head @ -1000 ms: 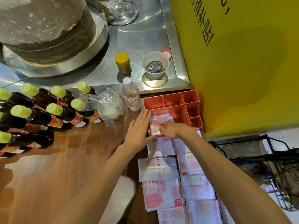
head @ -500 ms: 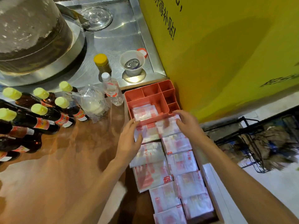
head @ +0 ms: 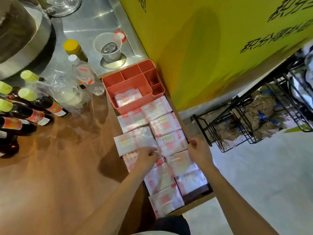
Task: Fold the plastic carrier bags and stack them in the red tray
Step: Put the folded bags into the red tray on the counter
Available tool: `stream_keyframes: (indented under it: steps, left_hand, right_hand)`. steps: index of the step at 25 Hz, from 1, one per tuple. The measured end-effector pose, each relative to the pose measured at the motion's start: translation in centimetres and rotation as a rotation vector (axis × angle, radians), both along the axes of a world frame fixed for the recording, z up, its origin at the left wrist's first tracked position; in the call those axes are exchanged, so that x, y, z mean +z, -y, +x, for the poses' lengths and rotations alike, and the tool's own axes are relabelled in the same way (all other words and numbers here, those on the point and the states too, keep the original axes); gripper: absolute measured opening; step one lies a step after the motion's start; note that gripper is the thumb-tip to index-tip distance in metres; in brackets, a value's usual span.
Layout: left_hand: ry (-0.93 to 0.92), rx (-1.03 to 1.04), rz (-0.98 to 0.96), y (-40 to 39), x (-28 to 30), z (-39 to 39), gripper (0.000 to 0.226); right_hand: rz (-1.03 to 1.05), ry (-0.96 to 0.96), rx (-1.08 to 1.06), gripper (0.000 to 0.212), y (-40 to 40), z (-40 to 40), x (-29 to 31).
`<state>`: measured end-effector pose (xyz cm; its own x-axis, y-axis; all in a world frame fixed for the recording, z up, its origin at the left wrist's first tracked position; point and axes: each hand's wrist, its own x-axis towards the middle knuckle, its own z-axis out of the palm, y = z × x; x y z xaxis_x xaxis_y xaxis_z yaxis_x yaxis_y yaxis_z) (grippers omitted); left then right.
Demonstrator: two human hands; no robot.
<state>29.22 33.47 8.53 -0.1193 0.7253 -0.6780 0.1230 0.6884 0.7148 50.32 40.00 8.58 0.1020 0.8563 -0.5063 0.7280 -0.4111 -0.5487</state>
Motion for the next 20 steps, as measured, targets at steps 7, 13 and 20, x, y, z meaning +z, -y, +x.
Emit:
stream_keyframes:
  steps: [7, 13, 20]
  left_hand:
    - [0.044, 0.225, -0.12, -1.1, -1.4, 3.7, 0.033]
    - [0.042, 0.322, -0.153, -2.4, -2.2, 4.5, 0.028]
    - [0.129, 0.365, -0.142, -0.9, -0.8, 1.8, 0.019]
  right_hand:
    - [-0.024, 0.182, 0.061, 0.052, 7.5, 1.9, -0.4]
    - [-0.062, 0.075, -0.017, 0.054, 8.2, 2.2, -2.3]
    - [-0.216, -0.327, -0.135, 0.021, 5.8, 5.1, -0.4]
